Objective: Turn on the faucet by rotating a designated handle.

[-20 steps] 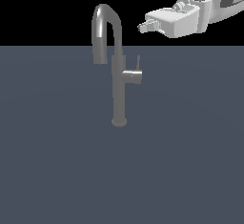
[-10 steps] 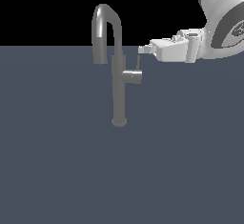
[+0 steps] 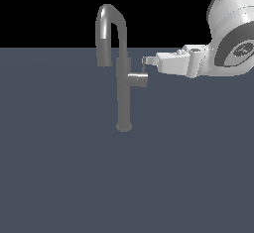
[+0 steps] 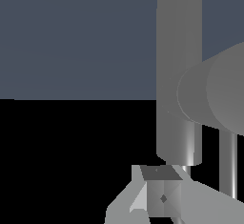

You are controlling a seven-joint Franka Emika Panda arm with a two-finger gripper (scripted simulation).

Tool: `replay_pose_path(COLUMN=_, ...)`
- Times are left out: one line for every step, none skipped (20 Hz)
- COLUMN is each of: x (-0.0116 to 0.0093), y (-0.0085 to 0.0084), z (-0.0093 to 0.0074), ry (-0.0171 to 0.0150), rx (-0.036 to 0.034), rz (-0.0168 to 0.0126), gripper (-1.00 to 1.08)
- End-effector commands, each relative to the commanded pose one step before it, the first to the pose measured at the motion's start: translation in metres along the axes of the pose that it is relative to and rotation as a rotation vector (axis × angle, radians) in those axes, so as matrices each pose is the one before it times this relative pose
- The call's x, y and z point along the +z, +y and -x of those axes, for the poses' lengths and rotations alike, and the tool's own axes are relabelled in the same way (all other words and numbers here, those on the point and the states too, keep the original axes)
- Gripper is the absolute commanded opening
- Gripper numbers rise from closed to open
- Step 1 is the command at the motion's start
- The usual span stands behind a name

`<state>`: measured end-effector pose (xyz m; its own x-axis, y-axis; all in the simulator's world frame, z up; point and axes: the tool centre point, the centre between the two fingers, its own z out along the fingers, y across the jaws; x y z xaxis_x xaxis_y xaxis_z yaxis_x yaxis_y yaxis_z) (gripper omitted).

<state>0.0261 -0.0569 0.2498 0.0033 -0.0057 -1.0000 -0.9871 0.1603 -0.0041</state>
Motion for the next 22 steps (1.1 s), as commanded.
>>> replay_pose_path(x=0.00066, y=-0.00034, z=-0.00108, ry=-0.00522, rx=0.00402, rz=-0.00514, gripper=-1.00)
replay_pose_path(x=-0.00017, y=-0.00010, z=-0.00013, ry=0.00000, rx=0.00000, rz=0.00000, gripper=-1.00)
replay_pose_path(x=0.00000, y=0.00000, z=0.00000, ry=0.00000, rx=0.00000, rz=0.00000, gripper=-1.00)
replay_pose_path(x=0.00000, y=0.00000, z=0.00000, ry=0.00000, rx=0.00000, rz=0.00000, gripper=-1.00)
replay_pose_path(x=0.00000, y=0.00000, z=0.00000, ry=0.00000, rx=0.00000, rz=0.00000, gripper=-1.00)
replay_pose_path(x=0.00032, y=0.00021, z=0.00022, ry=0.00060, rx=-0.00050, rz=0.00091, gripper=-1.00)
replay_pose_path(x=0.00005, y=0.00284, z=0.00122, ry=0.00000, rx=0.00000, rz=0.00000, gripper=-1.00)
replay_pose_path(x=0.00005, y=0.00285, z=0.00123, ry=0.00000, rx=0.00000, rz=0.00000, gripper=-1.00)
replay_pose_path(x=0.00005, y=0.00287, z=0.00123, ry=0.00000, rx=0.00000, rz=0.00000, gripper=-1.00)
replay_pose_path(x=0.00005, y=0.00288, z=0.00124, ry=0.00000, rx=0.00000, rz=0.00000, gripper=-1.00)
replay_pose_path(x=0.00005, y=0.00290, z=0.00125, ry=0.00000, rx=0.00000, rz=0.00000, gripper=-1.00)
replay_pose_path(x=0.00005, y=0.00291, z=0.00126, ry=0.00000, rx=0.00000, rz=0.00000, gripper=-1.00)
replay_pose_path(x=0.00005, y=0.00293, z=0.00127, ry=0.00000, rx=0.00000, rz=0.00000, gripper=-1.00)
replay_pose_path(x=0.00004, y=0.00294, z=0.00128, ry=0.00000, rx=0.00000, rz=0.00000, gripper=-1.00)
replay_pose_path(x=0.00004, y=0.00295, z=0.00129, ry=0.00000, rx=0.00000, rz=0.00000, gripper=-1.00)
replay_pose_path(x=0.00000, y=0.00000, z=0.00000, ry=0.00000, rx=0.00000, rz=0.00000, gripper=-1.00)
replay_pose_path(x=-0.00032, y=-0.00364, z=-0.00241, ry=0.00112, rx=0.00058, rz=-0.00264, gripper=-1.00)
replay_pose_path(x=-0.00007, y=0.00327, z=0.00005, ry=0.00000, rx=0.00000, rz=0.00000, gripper=-1.00)
replay_pose_path(x=-0.00007, y=0.00329, z=0.00005, ry=0.00000, rx=0.00000, rz=0.00000, gripper=-1.00)
replay_pose_path(x=0.00012, y=0.00337, z=0.00016, ry=-0.00041, rx=-0.00017, rz=0.00053, gripper=-1.00)
replay_pose_path(x=-0.00007, y=0.00332, z=0.00005, ry=0.00000, rx=0.00000, rz=0.00000, gripper=-1.00)
replay_pose_path(x=0.00007, y=0.00339, z=0.00013, ry=-0.00028, rx=-0.00012, rz=0.00038, gripper=-1.00)
